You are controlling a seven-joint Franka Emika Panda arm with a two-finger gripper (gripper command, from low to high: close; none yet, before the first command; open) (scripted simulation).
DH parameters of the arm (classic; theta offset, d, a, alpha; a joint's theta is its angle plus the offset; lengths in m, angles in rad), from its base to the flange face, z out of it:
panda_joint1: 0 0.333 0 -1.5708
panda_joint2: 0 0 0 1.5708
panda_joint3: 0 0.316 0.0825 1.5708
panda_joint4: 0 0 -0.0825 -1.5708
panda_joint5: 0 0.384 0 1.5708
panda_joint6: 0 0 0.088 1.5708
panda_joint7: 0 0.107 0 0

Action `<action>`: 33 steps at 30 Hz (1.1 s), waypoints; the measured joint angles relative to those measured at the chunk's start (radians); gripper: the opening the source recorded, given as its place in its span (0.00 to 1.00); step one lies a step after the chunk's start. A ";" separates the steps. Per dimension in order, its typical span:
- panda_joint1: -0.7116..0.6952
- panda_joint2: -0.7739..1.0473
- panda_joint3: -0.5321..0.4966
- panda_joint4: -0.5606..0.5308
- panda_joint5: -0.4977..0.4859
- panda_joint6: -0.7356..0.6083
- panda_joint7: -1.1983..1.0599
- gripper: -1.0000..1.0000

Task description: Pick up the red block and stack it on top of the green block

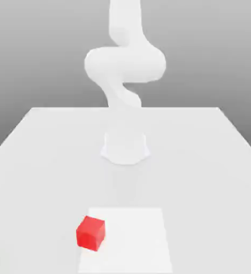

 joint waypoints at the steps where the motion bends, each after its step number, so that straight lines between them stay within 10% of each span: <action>1: -0.007 0.039 -0.001 -0.016 -0.001 0.020 0.008 0.50; 27: -0.129 0.985 -0.033 -0.291 0.045 0.558 0.102 0.50; 28: -0.132 1.007 -0.030 -0.288 0.047 0.577 0.100 0.00; 33: -0.132 1.007 -0.030 -0.288 0.046 0.577 0.102 0.00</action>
